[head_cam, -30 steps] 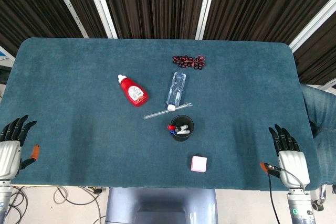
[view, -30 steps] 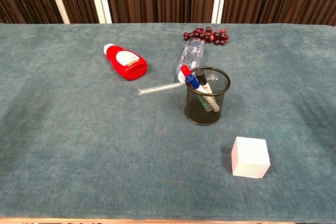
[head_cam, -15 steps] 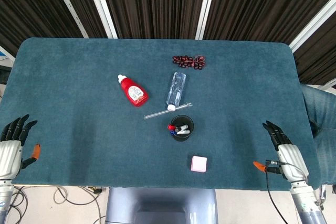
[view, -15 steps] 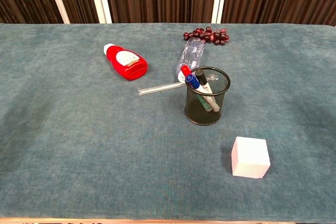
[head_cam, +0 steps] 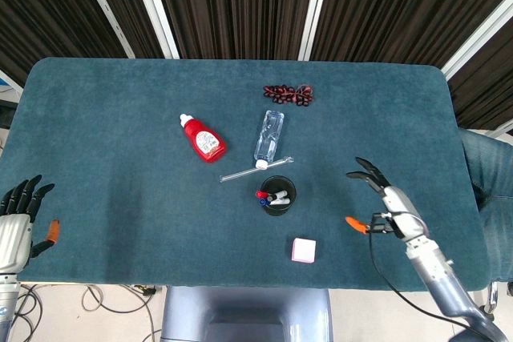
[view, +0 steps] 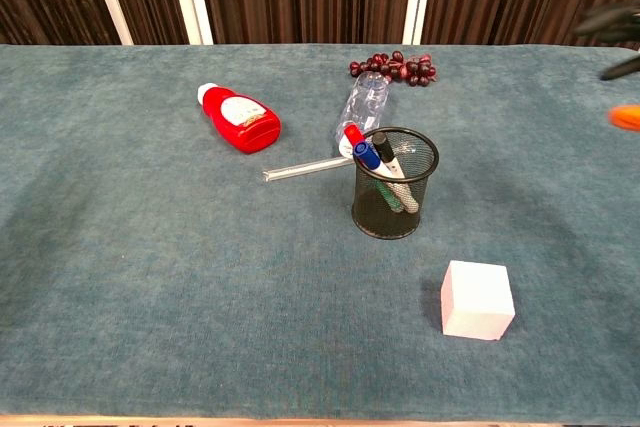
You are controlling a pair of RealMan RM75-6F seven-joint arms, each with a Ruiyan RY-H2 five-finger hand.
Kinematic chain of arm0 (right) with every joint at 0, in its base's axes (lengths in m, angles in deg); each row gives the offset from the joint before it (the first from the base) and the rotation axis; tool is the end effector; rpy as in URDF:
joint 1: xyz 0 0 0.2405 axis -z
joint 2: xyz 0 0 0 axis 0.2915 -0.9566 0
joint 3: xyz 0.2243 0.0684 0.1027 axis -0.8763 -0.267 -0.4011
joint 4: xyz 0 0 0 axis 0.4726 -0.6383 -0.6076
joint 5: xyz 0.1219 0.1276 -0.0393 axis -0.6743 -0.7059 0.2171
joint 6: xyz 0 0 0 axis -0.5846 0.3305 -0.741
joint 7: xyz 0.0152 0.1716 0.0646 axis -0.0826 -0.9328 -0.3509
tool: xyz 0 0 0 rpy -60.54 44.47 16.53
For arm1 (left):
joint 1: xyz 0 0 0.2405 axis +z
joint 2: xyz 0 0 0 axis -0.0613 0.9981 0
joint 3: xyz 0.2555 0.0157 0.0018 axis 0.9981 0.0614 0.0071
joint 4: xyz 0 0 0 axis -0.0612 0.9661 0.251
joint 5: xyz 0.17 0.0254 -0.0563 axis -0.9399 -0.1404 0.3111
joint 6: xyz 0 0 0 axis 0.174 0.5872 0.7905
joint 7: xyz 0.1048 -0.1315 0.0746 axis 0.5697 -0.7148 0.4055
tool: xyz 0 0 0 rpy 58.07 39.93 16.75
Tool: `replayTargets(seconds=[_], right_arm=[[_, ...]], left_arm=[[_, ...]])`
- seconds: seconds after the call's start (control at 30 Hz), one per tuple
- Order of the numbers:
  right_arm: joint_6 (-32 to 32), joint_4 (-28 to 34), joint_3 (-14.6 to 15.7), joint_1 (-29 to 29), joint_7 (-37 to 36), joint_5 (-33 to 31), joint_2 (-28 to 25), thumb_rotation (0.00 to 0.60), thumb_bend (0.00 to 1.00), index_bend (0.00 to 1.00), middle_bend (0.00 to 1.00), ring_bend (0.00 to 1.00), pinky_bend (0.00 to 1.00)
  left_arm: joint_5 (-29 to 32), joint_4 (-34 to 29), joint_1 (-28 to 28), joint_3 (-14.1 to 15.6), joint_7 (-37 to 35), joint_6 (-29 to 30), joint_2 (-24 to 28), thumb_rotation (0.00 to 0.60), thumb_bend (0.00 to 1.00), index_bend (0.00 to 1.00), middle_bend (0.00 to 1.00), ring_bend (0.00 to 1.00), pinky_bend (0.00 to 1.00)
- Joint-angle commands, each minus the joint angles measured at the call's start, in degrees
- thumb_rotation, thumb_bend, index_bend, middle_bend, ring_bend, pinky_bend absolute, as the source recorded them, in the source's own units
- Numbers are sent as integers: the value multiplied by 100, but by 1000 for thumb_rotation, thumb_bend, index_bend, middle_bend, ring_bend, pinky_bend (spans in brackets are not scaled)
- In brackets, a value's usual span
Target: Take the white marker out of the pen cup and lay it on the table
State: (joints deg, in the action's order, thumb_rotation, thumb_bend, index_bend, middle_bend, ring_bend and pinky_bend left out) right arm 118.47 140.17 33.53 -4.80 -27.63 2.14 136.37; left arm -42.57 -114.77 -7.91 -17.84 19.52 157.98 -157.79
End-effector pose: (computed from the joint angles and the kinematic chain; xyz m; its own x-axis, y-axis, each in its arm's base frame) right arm -0.2035 -0.3005 0.1129 -0.2848 -0.3230 0.9025 -0.9082 -0.2104 -0.3618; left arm -0.2918 0.2163 0.1653 0.3555 -0.0054 0.9347 0.9342 0.0337 -0.3551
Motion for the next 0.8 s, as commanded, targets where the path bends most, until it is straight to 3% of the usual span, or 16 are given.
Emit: replayTargets(seconds=[0.03,0.23,0.8], right_arm=[[-216,-41,-135,-217,8,-201,210,600,322,326,0,0,167],[-383,-262,-225,-408,304,-551,668,600,337,402,0,0,168],[-342,-742,-125,-655,1419,-672,1690,600,359,406,0,0,167]], left_arm=[[11,-7,0,-3,2,-5,3,600,438,159,33,30,89],[48,-41,1,-13,15,-17,11,600,438,159,33,30,89],[125,-100,3,-17,75,-58,25,600,438,159,33,30,89]])
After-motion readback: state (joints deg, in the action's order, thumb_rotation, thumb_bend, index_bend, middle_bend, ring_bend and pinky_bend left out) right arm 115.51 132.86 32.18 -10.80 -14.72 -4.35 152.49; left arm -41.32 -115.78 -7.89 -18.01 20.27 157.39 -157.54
